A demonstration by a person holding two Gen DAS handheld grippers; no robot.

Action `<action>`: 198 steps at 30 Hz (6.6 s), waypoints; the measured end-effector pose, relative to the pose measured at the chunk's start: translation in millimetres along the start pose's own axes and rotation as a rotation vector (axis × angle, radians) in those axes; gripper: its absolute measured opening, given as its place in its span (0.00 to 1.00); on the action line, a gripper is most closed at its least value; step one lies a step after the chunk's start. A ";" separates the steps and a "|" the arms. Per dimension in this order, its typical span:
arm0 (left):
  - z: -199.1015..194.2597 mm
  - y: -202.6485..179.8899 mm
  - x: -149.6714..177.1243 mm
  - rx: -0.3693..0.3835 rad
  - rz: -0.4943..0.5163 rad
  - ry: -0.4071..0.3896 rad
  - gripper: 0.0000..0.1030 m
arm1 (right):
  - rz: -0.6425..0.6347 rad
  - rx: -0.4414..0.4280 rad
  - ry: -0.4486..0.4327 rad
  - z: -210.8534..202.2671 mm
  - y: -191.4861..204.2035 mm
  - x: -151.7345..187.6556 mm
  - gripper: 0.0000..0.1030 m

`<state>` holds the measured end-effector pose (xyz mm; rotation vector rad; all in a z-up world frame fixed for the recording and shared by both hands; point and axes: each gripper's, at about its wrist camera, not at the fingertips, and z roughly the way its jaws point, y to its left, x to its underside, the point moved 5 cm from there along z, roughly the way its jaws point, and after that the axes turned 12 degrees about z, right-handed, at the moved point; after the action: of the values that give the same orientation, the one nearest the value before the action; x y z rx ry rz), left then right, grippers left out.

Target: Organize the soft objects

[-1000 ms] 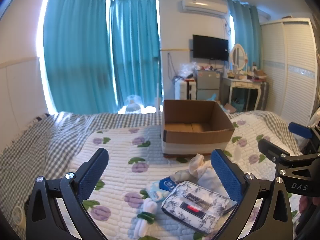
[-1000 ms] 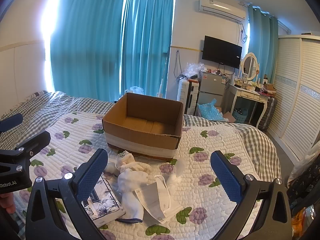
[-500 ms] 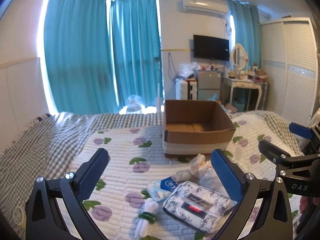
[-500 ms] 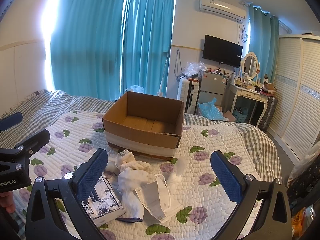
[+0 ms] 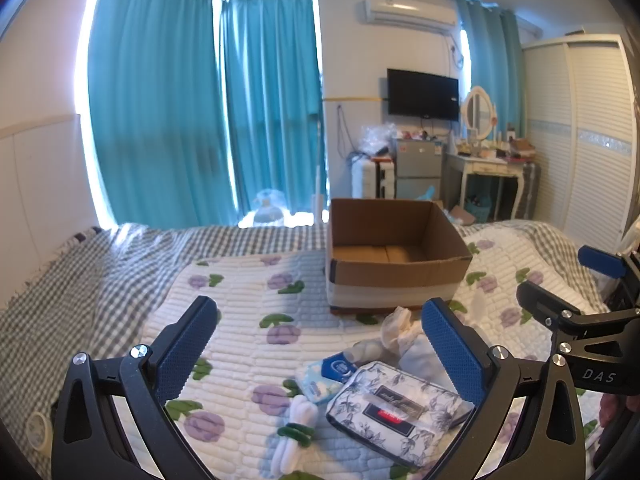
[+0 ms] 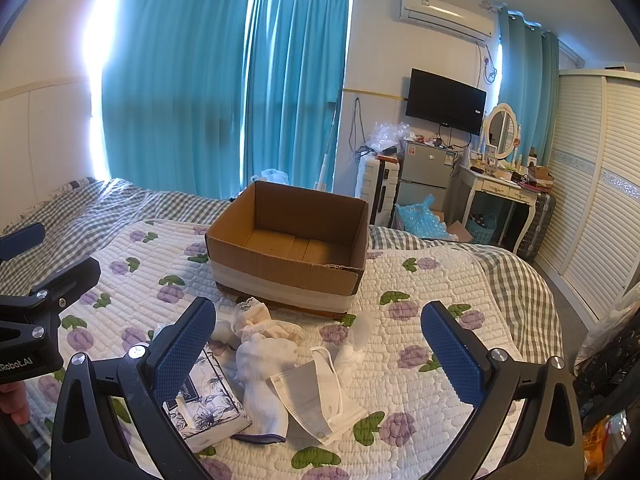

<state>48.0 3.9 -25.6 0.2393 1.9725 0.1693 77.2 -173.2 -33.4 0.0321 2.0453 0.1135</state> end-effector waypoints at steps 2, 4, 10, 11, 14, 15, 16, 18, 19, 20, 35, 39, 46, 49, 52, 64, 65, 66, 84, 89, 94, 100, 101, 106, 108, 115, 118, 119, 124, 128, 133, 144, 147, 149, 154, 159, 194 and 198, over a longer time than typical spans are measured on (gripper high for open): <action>0.3 0.3 0.2 -0.002 0.000 0.001 1.00 | 0.000 0.000 0.000 0.1 0.0 0.0 1.00; -0.2 -0.1 -0.1 -0.001 0.000 0.001 1.00 | -0.001 -0.001 0.001 -0.6 0.0 0.3 1.00; 0.0 0.0 0.2 0.000 0.000 0.000 1.00 | -0.003 -0.002 0.004 0.7 0.4 2.9 1.00; 0.2 0.1 0.3 0.000 0.000 0.000 1.00 | -0.003 -0.001 0.004 0.9 0.4 2.5 1.00; 0.0 -0.1 -0.1 0.000 0.001 0.001 1.00 | -0.004 -0.001 0.006 1.2 0.8 3.8 1.00; 0.4 0.3 0.4 0.000 0.000 0.001 1.00 | -0.004 -0.001 0.006 0.6 0.4 4.6 1.00; 0.0 -0.2 -0.1 0.000 0.000 0.000 1.00 | -0.005 -0.001 0.008 1.6 0.5 6.5 1.00; 0.4 -0.1 0.4 0.000 0.001 0.001 1.00 | -0.006 -0.002 0.009 2.2 0.7 6.6 1.00; 0.2 -0.1 0.1 -0.001 0.002 0.001 1.00 | -0.006 -0.001 0.008 2.0 0.6 6.8 1.00; 0.0 -0.1 -0.1 -0.001 0.001 0.001 1.00 | -0.005 -0.001 0.008 1.9 0.5 7.0 1.00; -49.4 13.4 -19.8 -0.059 0.008 -0.047 1.00 | -0.014 -0.013 -0.011 -19.2 5.5 -1.9 1.00; -72.0 14.7 -22.6 -0.056 0.000 -0.057 1.00 | -0.020 -0.032 -0.037 -43.5 9.0 -9.8 1.00; -81.6 8.4 -11.8 -0.033 0.019 -0.031 1.00 | -0.042 -0.070 -0.027 -75.2 16.0 -7.3 1.00; -73.2 9.0 1.4 -0.031 0.021 0.006 1.00 | -0.064 -0.083 0.000 -76.5 21.6 2.1 1.00; -57.7 12.4 20.9 -0.038 0.017 0.063 1.00 | -0.091 -0.096 0.041 -66.3 31.2 13.0 1.00; 17.6 31.0 104.1 -0.056 -0.010 0.328 1.00 | -0.201 -0.171 0.327 20.6 75.8 101.8 1.00; 21.0 32.1 107.9 -0.055 -0.007 0.340 1.00 | -0.205 -0.184 0.349 28.2 79.4 109.9 0.99; 23.8 31.7 111.6 -0.055 -0.004 0.349 1.00 | -0.207 -0.192 0.371 35.6 81.6 117.3 0.97; 54.0 12.6 118.5 0.016 0.014 0.397 0.98 | -0.167 -0.205 0.407 59.9 70.5 127.1 0.38; 81.0 -1.6 141.7 0.058 0.038 0.503 0.63 | -0.153 -0.228 0.401 57.9 67.0 125.8 0.34; 94.9 -7.4 159.4 0.106 0.039 0.564 0.30 | -0.131 -0.240 0.395 55.6 64.0 123.3 0.29; 78.4 -4.1 150.5 0.144 -0.012 0.514 0.14 | -0.127 -0.238 0.372 47.4 63.1 117.1 0.23; 74.0 -2.4 147.4 0.165 -0.034 0.504 0.14 | -0.128 -0.236 0.363 44.7 63.0 115.0 0.21; 55.8 -0.2 130.6 0.162 -0.039 0.465 0.13 | -0.153 -0.224 0.329 29.5 63.5 107.6 0.14; 45.8 -1.2 123.0 0.166 -0.035 0.444 0.13 | -0.147 -0.224 0.310 21.3 62.8 102.9 0.13; 18.3 -1.1 92.3 0.162 -0.014 0.365 0.13 | -0.135 -0.230 0.260 -3.0 61.1 84.4 0.10; 13.5 -3.4 73.3 0.162 -0.009 0.320 0.13 | -0.129 -0.237 0.248 -11.3 58.7 75.9 0.09; 13.1 -5.2 67.0 0.175 -0.012 0.306 0.13 | -0.129 -0.238 0.247 -13.5 58.1 72.4 0.08; 17.3 -12.5 44.4 0.196 0.006 0.270 0.13 | -0.153 -0.238 0.232 -21.9 54.7 53.3 0.07; 28.3 -14.7 26.4 0.197 0.019 0.253 0.13 | -0.190 -0.233 0.202 -23.3 52.1 28.7 0.07; 49.5 -16.7 -4.1 0.207 0.025 0.222 0.13 | -0.249 -0.196 0.136 -7.2 49.2 -23.4 0.06; 150.9 -23.3 -75.4 0.228 0.038 0.213 0.13 | -0.238 -0.091 0.027 114.7 41.3 -157.6 0.06; 185.6 -29.1 -80.5 0.243 0.061 0.239 0.13 | -0.245 -0.067 0.010 150.6 40.3 -166.3 0.06; 204.6 -31.8 -79.0 0.259 0.056 0.257 0.13 | -0.242 -0.055 0.012 176.9 36.2 -164.8 0.06; 239.8 -43.7 -69.7 0.279 0.056 0.290 0.14 | -0.172 -0.082 0.097 235.5 15.0 -139.1 0.06; 246.5 -59.1 -62.0 0.321 0.067 0.308 0.17 | -0.109 -0.153 0.175 254.4 -4.7 -110.7 0.14; 11.5 -23.2 -54.1 -0.009 0.041 0.135 0.79 | -0.273 -0.130 0.161 -33.8 -41.5 -67.0 1.00; 21.0 -38.4 -21.3 -0.032 0.042 0.180 0.79 | -0.312 -0.140 0.288 -2.6 -46.1 -2.3 1.00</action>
<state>72.2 -38.3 -23.9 0.2514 2.1424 0.2572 77.2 -219.4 -34.5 -0.4107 2.2956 0.0687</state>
